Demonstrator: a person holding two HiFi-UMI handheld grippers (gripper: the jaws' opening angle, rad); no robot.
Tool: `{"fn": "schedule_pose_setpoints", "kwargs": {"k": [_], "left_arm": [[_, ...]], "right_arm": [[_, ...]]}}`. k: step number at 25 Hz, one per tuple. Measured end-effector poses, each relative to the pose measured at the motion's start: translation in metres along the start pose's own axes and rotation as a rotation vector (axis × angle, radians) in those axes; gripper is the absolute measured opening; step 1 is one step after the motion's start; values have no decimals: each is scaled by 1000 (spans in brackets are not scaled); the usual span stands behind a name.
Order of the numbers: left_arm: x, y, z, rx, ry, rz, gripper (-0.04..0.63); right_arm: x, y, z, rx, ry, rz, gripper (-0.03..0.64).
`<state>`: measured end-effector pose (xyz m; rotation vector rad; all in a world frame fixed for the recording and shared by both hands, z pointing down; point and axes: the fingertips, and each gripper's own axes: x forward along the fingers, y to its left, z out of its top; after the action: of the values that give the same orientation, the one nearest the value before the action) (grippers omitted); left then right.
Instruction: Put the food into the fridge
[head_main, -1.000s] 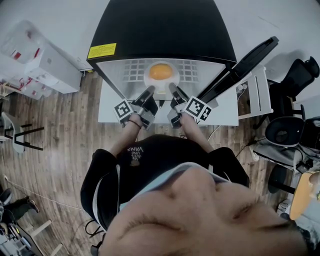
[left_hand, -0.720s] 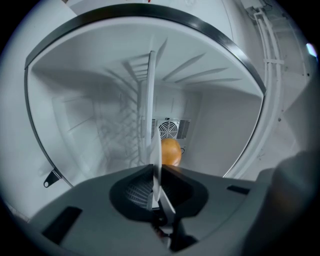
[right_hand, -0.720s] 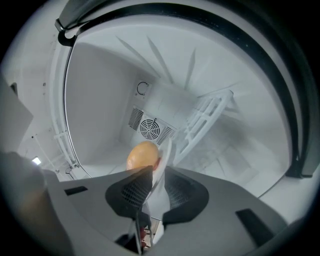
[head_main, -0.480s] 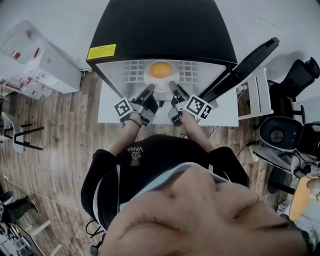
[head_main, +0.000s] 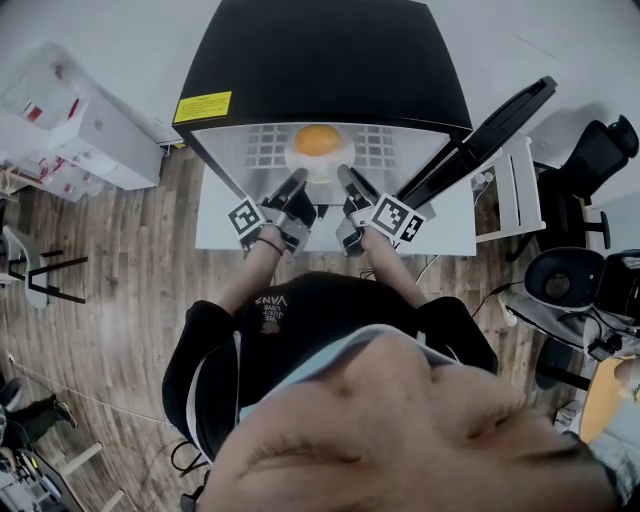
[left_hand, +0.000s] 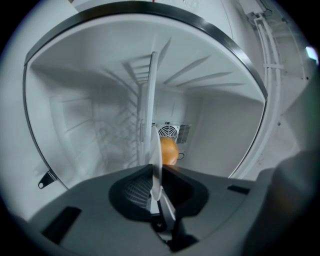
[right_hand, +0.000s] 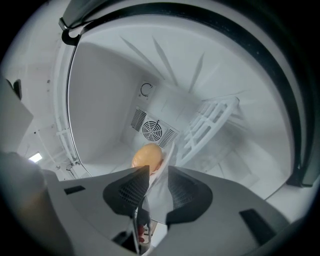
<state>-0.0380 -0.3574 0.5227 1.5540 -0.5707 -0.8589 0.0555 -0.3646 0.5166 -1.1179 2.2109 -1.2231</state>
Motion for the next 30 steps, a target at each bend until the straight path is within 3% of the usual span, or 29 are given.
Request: {"fn": "schedule_pose_setpoints", "kwargs": {"k": [13, 20, 30], "left_arm": [[2, 1, 4, 15, 5, -21, 34], [0, -6, 4, 72, 4, -52, 80], [-12, -7, -2, 174, 19, -28, 84]], "right_arm": [[-8, 3, -5, -54, 3, -1, 117], [-11, 5, -5, -160, 3, -16, 117], [-15, 11, -9, -261, 16, -30, 117]]}}
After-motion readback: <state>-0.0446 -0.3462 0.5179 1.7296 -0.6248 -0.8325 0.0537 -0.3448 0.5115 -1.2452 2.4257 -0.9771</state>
